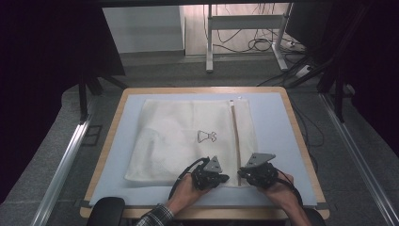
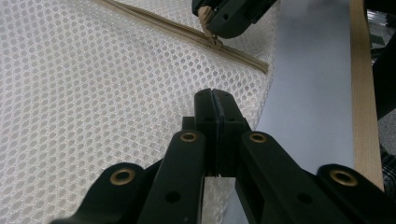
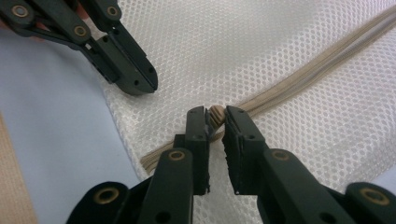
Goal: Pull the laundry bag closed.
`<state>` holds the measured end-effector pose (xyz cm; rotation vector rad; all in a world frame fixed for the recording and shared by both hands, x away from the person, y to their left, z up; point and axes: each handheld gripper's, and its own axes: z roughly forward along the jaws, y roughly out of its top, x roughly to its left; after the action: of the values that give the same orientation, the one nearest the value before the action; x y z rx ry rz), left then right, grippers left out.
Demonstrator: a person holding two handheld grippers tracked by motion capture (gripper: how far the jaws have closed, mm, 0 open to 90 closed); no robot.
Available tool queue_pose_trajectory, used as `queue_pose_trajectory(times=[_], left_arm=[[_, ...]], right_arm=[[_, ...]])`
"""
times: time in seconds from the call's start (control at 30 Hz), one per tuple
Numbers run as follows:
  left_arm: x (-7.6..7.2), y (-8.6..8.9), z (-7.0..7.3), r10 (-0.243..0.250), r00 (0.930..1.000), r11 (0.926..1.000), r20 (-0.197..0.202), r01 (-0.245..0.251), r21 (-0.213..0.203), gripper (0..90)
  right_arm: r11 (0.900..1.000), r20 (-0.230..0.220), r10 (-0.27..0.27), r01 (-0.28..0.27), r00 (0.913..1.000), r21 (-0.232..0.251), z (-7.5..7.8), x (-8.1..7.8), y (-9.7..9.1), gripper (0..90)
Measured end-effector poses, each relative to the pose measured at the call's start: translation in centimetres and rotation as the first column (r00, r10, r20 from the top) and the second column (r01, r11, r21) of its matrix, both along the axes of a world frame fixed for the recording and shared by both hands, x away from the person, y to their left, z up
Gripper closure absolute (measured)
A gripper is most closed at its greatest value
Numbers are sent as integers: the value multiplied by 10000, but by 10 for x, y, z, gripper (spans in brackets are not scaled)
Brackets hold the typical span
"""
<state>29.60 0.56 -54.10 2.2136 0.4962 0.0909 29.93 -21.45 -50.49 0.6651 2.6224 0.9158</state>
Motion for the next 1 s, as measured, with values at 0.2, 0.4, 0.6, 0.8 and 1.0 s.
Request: queue_pose_trajectory(times=[0.2, 0.4, 0.6, 0.8, 1.0], left_arm=[[1, 0, 0, -14, 10000, 10000, -63, 14, 7, 894], [-1, -4, 2, -1, 10000, 10000, -21, 1, -67, 843], [0, -8, 3, -98, 9999, 9999, -81, 98, -55, 821], [0, -9, 4, -96, 9999, 9999, -67, 96, -61, 810], [1, -17, 6, 107, 9999, 9998, 127, -109, 155, 835]], right_arm=[[9998, -191, 203, -202, 9996, 52, -1, 3, 1, 839], [9994, -256, 328, -330, 9991, -71, 0, 1, 2, 856], [9995, -285, 294, -297, 9992, -85, 2, 1, -1, 856], [9998, -497, 201, -201, 9986, 4, 4, 0, -7, 856], [9997, -602, 225, -230, 9979, -73, 3, 0, -8, 857]])
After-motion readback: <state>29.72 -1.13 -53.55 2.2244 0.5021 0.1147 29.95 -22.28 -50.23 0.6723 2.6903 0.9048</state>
